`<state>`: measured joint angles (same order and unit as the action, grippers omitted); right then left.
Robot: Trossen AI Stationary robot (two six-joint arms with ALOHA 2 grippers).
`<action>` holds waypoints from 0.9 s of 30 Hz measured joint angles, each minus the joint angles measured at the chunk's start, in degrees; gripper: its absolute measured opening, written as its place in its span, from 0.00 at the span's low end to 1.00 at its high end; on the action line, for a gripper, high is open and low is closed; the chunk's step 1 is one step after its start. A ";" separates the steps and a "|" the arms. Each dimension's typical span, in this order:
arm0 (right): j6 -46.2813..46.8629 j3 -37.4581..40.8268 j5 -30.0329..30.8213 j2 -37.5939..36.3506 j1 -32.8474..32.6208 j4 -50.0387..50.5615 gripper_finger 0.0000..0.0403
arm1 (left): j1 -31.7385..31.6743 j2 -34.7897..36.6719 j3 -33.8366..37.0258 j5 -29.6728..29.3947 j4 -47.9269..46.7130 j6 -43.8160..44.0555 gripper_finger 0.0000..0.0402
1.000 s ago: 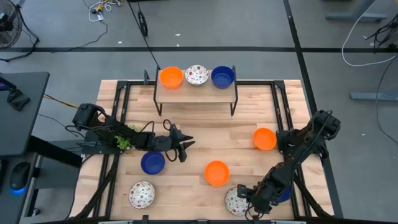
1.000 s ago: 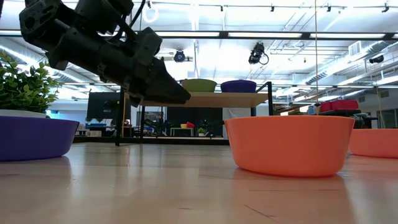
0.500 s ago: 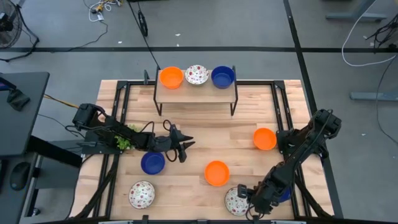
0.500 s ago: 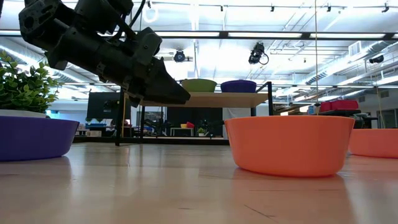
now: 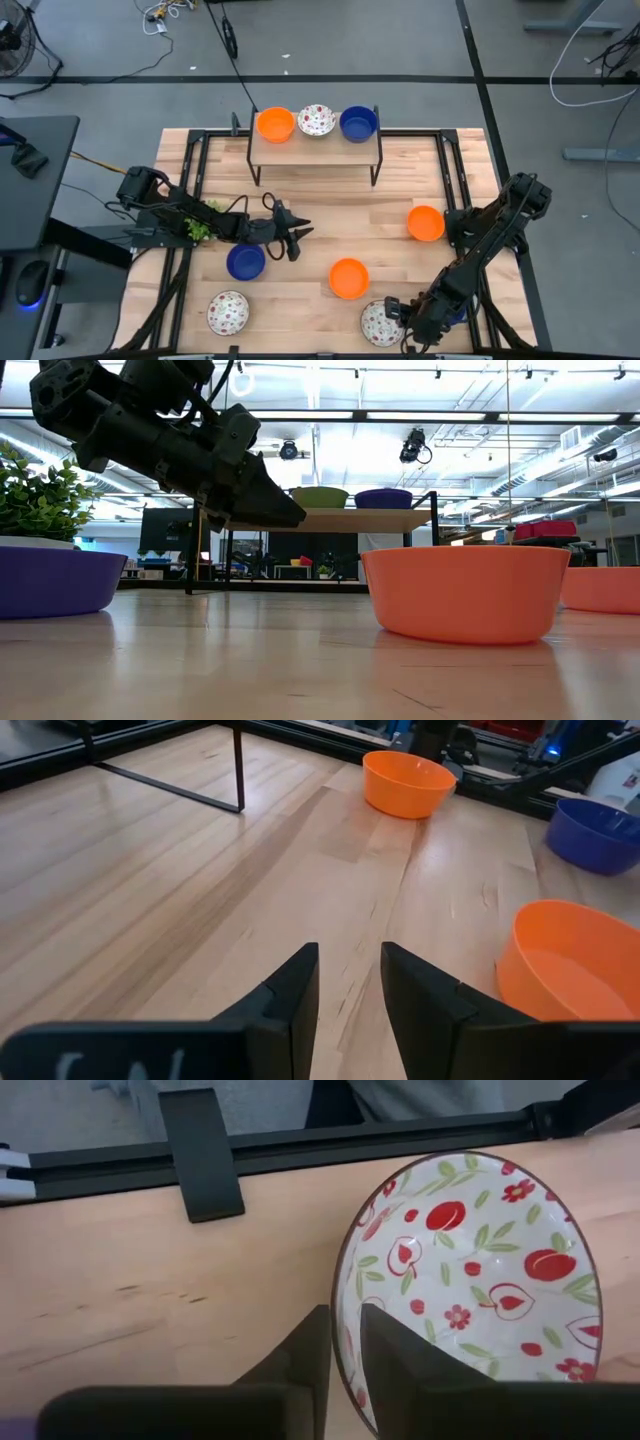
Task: Pick & Place Mini bowls
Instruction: Stack the green patterned bowl on top of the other green patterned bowl on the shelf
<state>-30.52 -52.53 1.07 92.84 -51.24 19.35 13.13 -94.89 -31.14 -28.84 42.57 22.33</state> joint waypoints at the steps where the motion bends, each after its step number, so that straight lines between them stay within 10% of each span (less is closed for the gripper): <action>1: -0.01 0.00 -0.01 0.00 0.00 0.01 0.15 | 0.00 0.00 0.00 0.00 0.00 0.00 0.28; 27: 2.37 -1.36 -0.91 -6.20 1.30 5.37 0.01 | 0.22 0.00 0.00 0.02 -0.04 0.82 0.28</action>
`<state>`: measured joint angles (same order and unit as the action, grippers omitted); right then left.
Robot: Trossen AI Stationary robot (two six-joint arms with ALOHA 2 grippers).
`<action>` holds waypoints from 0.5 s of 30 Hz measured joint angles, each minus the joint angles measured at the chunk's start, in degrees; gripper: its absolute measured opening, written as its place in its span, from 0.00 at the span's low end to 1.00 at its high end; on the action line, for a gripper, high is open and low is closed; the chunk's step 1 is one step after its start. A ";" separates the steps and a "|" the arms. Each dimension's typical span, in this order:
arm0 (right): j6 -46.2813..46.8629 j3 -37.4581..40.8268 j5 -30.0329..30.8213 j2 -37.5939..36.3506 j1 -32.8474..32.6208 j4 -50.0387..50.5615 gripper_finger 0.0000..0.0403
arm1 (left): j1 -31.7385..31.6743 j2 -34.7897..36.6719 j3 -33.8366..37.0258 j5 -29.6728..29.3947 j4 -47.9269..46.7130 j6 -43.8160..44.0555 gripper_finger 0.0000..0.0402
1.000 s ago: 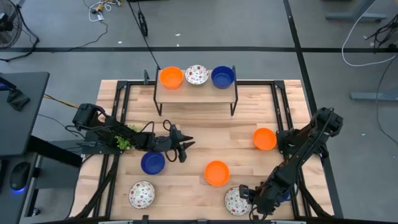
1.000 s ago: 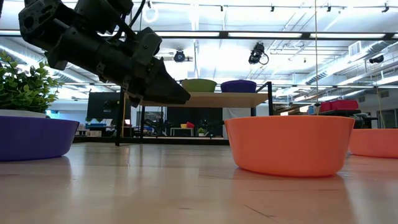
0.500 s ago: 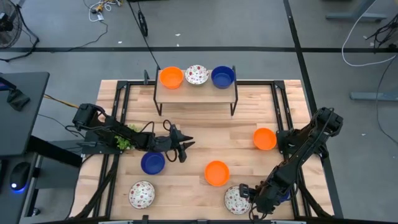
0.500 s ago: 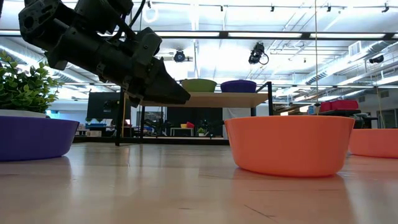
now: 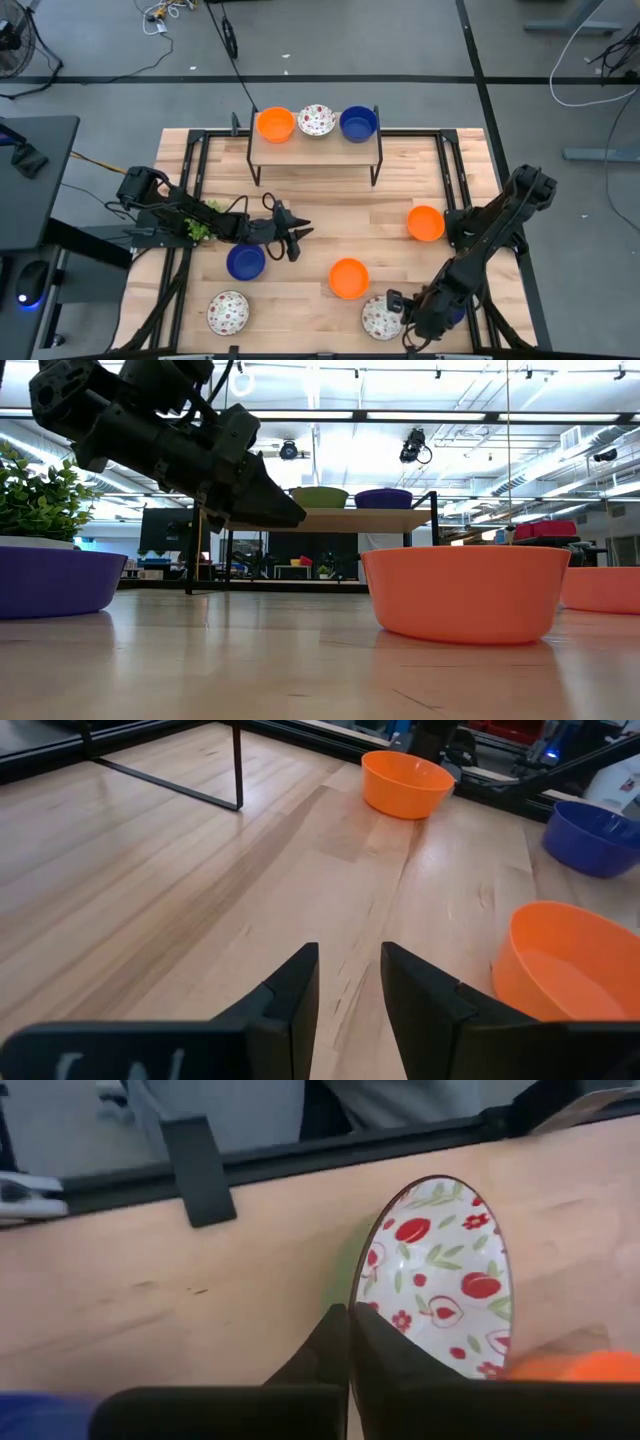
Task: Pick & Place Mini bowls
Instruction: Stack the green patterned bowl on top of the other green patterned bowl on the shelf
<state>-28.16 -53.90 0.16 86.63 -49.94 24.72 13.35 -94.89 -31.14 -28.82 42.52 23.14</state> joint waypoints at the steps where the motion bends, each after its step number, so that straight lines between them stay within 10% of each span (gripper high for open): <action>1: 0.39 -0.80 0.05 -1.06 0.30 1.13 0.00 | 0.02 0.00 0.00 0.01 0.00 0.12 0.28; 15: 3.11 -4.23 18.46 -9.84 9.29 5.03 0.00 | 2.70 0.00 -0.02 -2.53 -0.61 0.65 0.28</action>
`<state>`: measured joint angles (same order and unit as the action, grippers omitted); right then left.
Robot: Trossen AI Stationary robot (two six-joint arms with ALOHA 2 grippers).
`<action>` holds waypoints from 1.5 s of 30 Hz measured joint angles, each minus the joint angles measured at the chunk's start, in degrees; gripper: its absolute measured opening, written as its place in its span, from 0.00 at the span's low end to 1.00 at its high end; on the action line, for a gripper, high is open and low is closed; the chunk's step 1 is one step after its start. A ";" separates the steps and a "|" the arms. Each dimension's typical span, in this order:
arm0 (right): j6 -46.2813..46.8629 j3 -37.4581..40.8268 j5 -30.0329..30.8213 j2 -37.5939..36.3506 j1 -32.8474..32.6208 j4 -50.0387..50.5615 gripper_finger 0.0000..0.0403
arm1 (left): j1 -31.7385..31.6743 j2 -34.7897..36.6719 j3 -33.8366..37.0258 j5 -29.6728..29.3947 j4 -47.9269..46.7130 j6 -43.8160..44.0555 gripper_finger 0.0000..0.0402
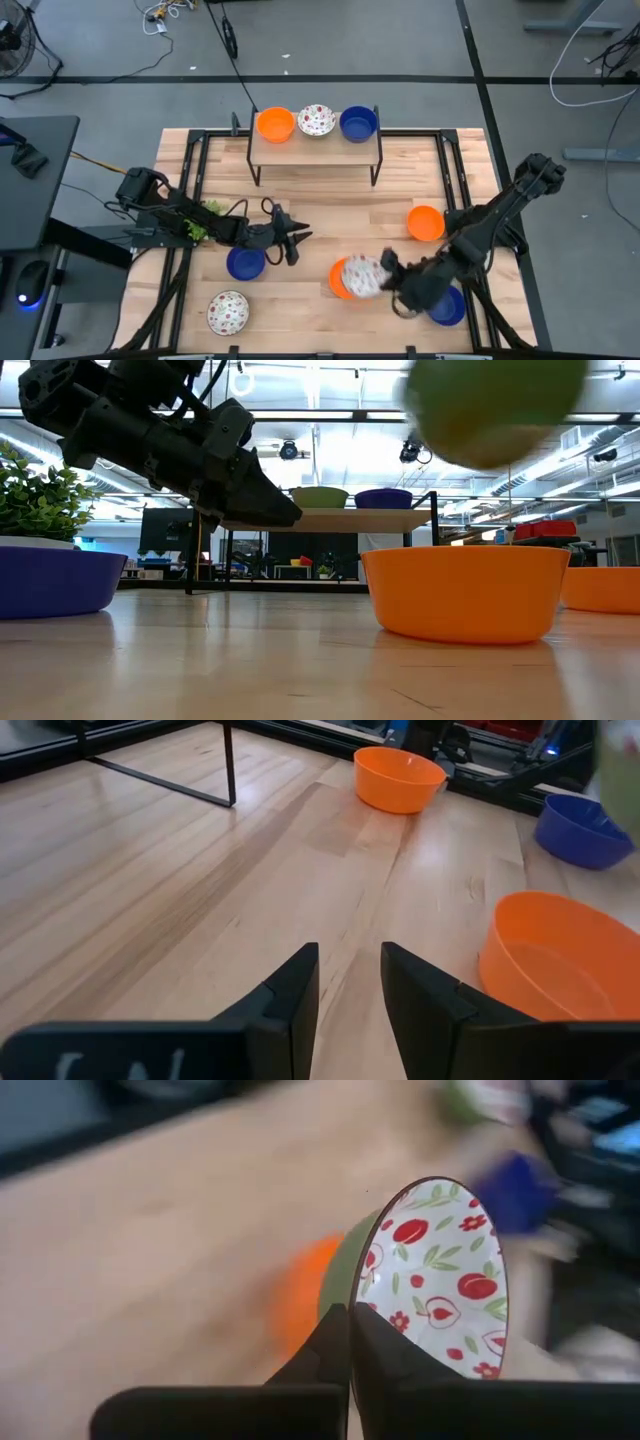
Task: Pick & Place Mini bowls
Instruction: Stack the green patterned bowl on top of the other green patterned bowl on the shelf
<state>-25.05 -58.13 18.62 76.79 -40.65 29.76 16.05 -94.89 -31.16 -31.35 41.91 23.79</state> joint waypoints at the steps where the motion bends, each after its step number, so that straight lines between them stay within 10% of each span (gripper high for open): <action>1: -0.76 0.00 2.04 -0.76 0.96 -0.90 0.00 | 0.16 0.00 0.00 -0.23 0.01 0.02 0.28; 12: -20.60 -2.28 10.72 -2.97 24.00 -17.92 0.00 | 0.94 0.00 0.00 -1.65 0.00 1.68 0.28; 25: -28.37 -27.44 -4.24 12.68 51.75 -7.29 0.00 | 0.95 0.00 0.00 -2.04 -1.65 2.28 0.28; 45: -29.42 -33.26 -11.81 21.43 62.49 -0.41 0.00 | -0.89 0.00 0.00 -2.02 -1.55 -0.94 0.28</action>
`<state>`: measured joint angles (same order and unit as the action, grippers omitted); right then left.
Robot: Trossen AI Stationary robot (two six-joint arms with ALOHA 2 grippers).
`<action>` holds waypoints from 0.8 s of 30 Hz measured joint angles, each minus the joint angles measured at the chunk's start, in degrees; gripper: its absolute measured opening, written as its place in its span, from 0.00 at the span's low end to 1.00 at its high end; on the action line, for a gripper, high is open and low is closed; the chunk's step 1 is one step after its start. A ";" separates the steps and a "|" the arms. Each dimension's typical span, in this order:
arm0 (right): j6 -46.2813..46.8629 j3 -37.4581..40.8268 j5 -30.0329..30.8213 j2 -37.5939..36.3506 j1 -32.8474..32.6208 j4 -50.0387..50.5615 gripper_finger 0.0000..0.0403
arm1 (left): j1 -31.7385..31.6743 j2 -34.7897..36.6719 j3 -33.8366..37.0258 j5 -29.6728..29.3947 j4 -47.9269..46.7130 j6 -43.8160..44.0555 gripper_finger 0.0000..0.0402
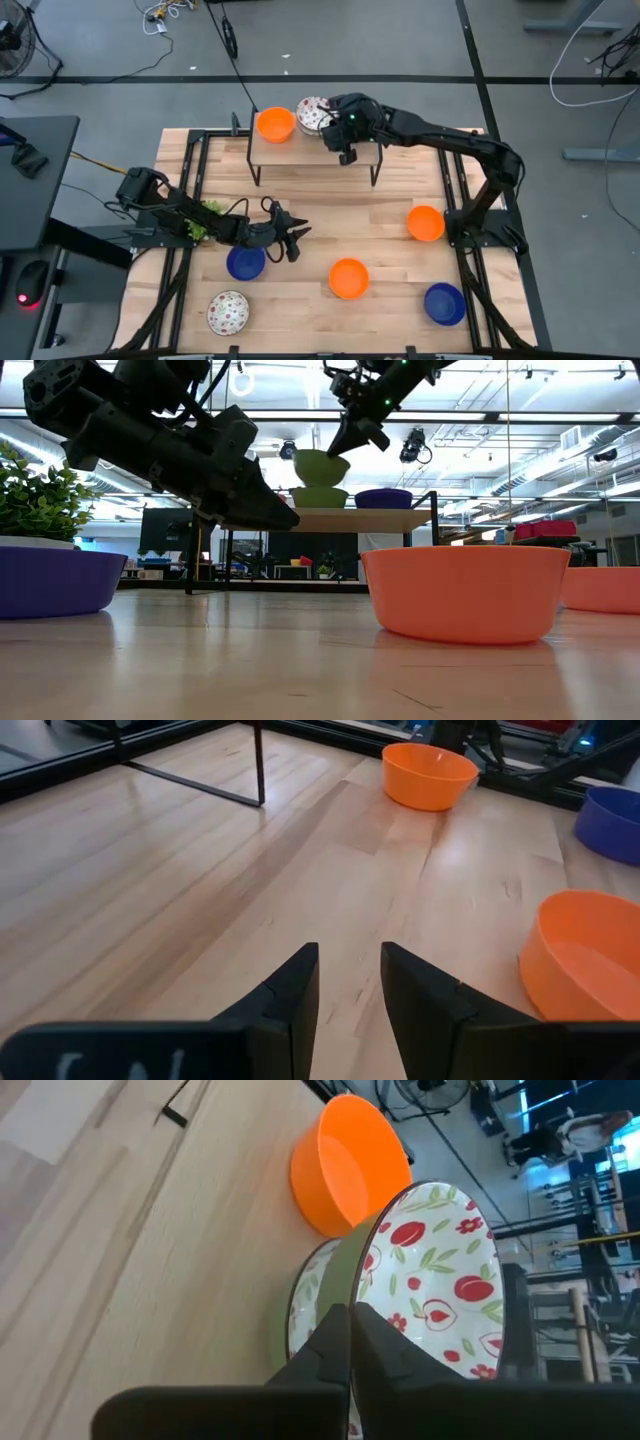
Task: Pick & Place Mini bowls
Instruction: Stack the green patterned bowl on top of the other green patterned bowl on the shelf
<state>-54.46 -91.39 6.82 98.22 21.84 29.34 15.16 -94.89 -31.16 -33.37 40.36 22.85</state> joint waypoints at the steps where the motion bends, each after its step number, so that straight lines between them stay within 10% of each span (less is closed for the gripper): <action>1: 0.24 0.05 -0.05 0.24 0.12 0.07 0.00 | 0.00 0.00 0.00 0.14 0.00 0.02 0.28; 24: 1.45 0.27 -0.23 3.80 1.41 0.11 0.00 | 0.13 0.00 0.02 0.23 0.04 0.04 0.28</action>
<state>-53.01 -91.11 6.59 102.02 23.25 29.45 15.29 -94.89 -31.14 -33.14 40.40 22.90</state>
